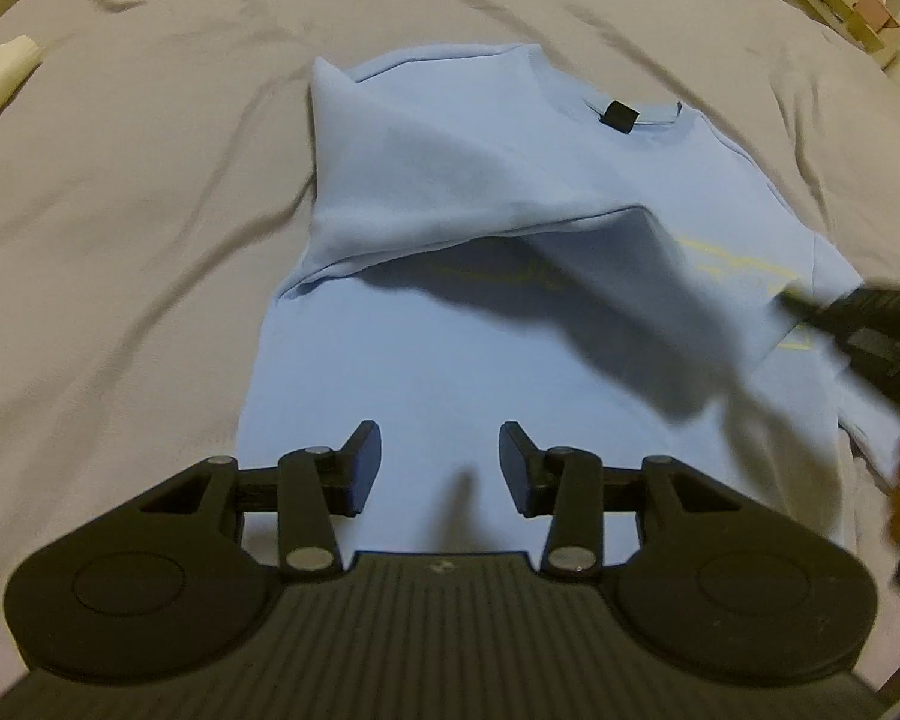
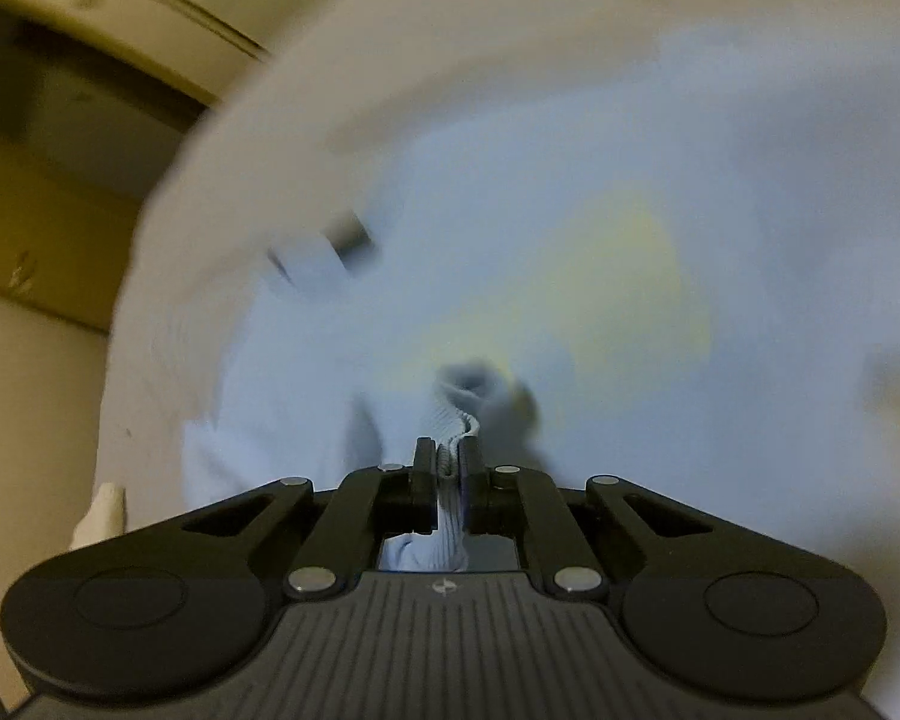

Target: Fold clothes

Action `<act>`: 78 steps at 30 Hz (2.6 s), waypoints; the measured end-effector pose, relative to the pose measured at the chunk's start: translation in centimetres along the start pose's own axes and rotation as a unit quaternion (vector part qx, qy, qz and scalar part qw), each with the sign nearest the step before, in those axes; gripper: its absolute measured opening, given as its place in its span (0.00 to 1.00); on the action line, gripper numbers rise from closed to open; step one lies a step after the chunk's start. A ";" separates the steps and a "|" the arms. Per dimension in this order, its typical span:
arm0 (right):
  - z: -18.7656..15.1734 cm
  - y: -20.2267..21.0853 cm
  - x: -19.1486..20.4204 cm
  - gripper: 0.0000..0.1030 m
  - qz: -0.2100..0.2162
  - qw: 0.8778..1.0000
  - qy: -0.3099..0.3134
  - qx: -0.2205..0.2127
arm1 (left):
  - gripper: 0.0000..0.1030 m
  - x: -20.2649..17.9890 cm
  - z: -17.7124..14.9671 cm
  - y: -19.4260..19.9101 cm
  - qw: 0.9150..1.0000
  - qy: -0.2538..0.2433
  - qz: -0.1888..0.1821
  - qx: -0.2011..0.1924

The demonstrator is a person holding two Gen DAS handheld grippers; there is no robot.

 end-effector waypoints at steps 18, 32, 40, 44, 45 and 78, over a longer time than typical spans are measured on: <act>0.2 0.2 -8.5 0.35 -0.188 0.981 -0.026 0.033 | 0.37 -3.4 -0.3 -1.7 0.998 -0.052 0.017 0.031; -4.0 14.5 -27.4 0.53 -0.107 0.917 -0.363 -0.129 | 0.42 -13.8 -2.0 -1.9 0.992 -0.122 -0.005 0.033; -4.3 17.8 -34.4 0.53 -0.069 0.870 -0.456 -0.174 | 0.43 -17.7 -2.2 -2.3 0.989 -0.141 -0.003 0.031; -2.7 18.5 -34.3 0.08 -0.082 0.883 -0.427 -0.176 | 0.43 -17.1 -1.4 -2.0 0.991 -0.132 0.006 0.021; -1.8 18.9 -33.4 0.08 -0.098 0.889 -0.409 -0.182 | 0.43 -16.8 -1.1 -1.8 0.992 -0.128 0.008 0.017; -6.7 7.2 -13.3 0.89 -0.275 0.955 0.074 0.084 | 0.53 -15.3 1.1 -11.4 0.990 0.045 -0.117 0.068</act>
Point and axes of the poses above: each gripper's, at about its wrist camera, not at the fingertips, and y roughly against the way its jaws point, x to its left, z to its top, the point moved 5 cm from there along -y, roughly the way its jaws point, and after that the axes turned 5 degrees about x, right-handed, at the moved point
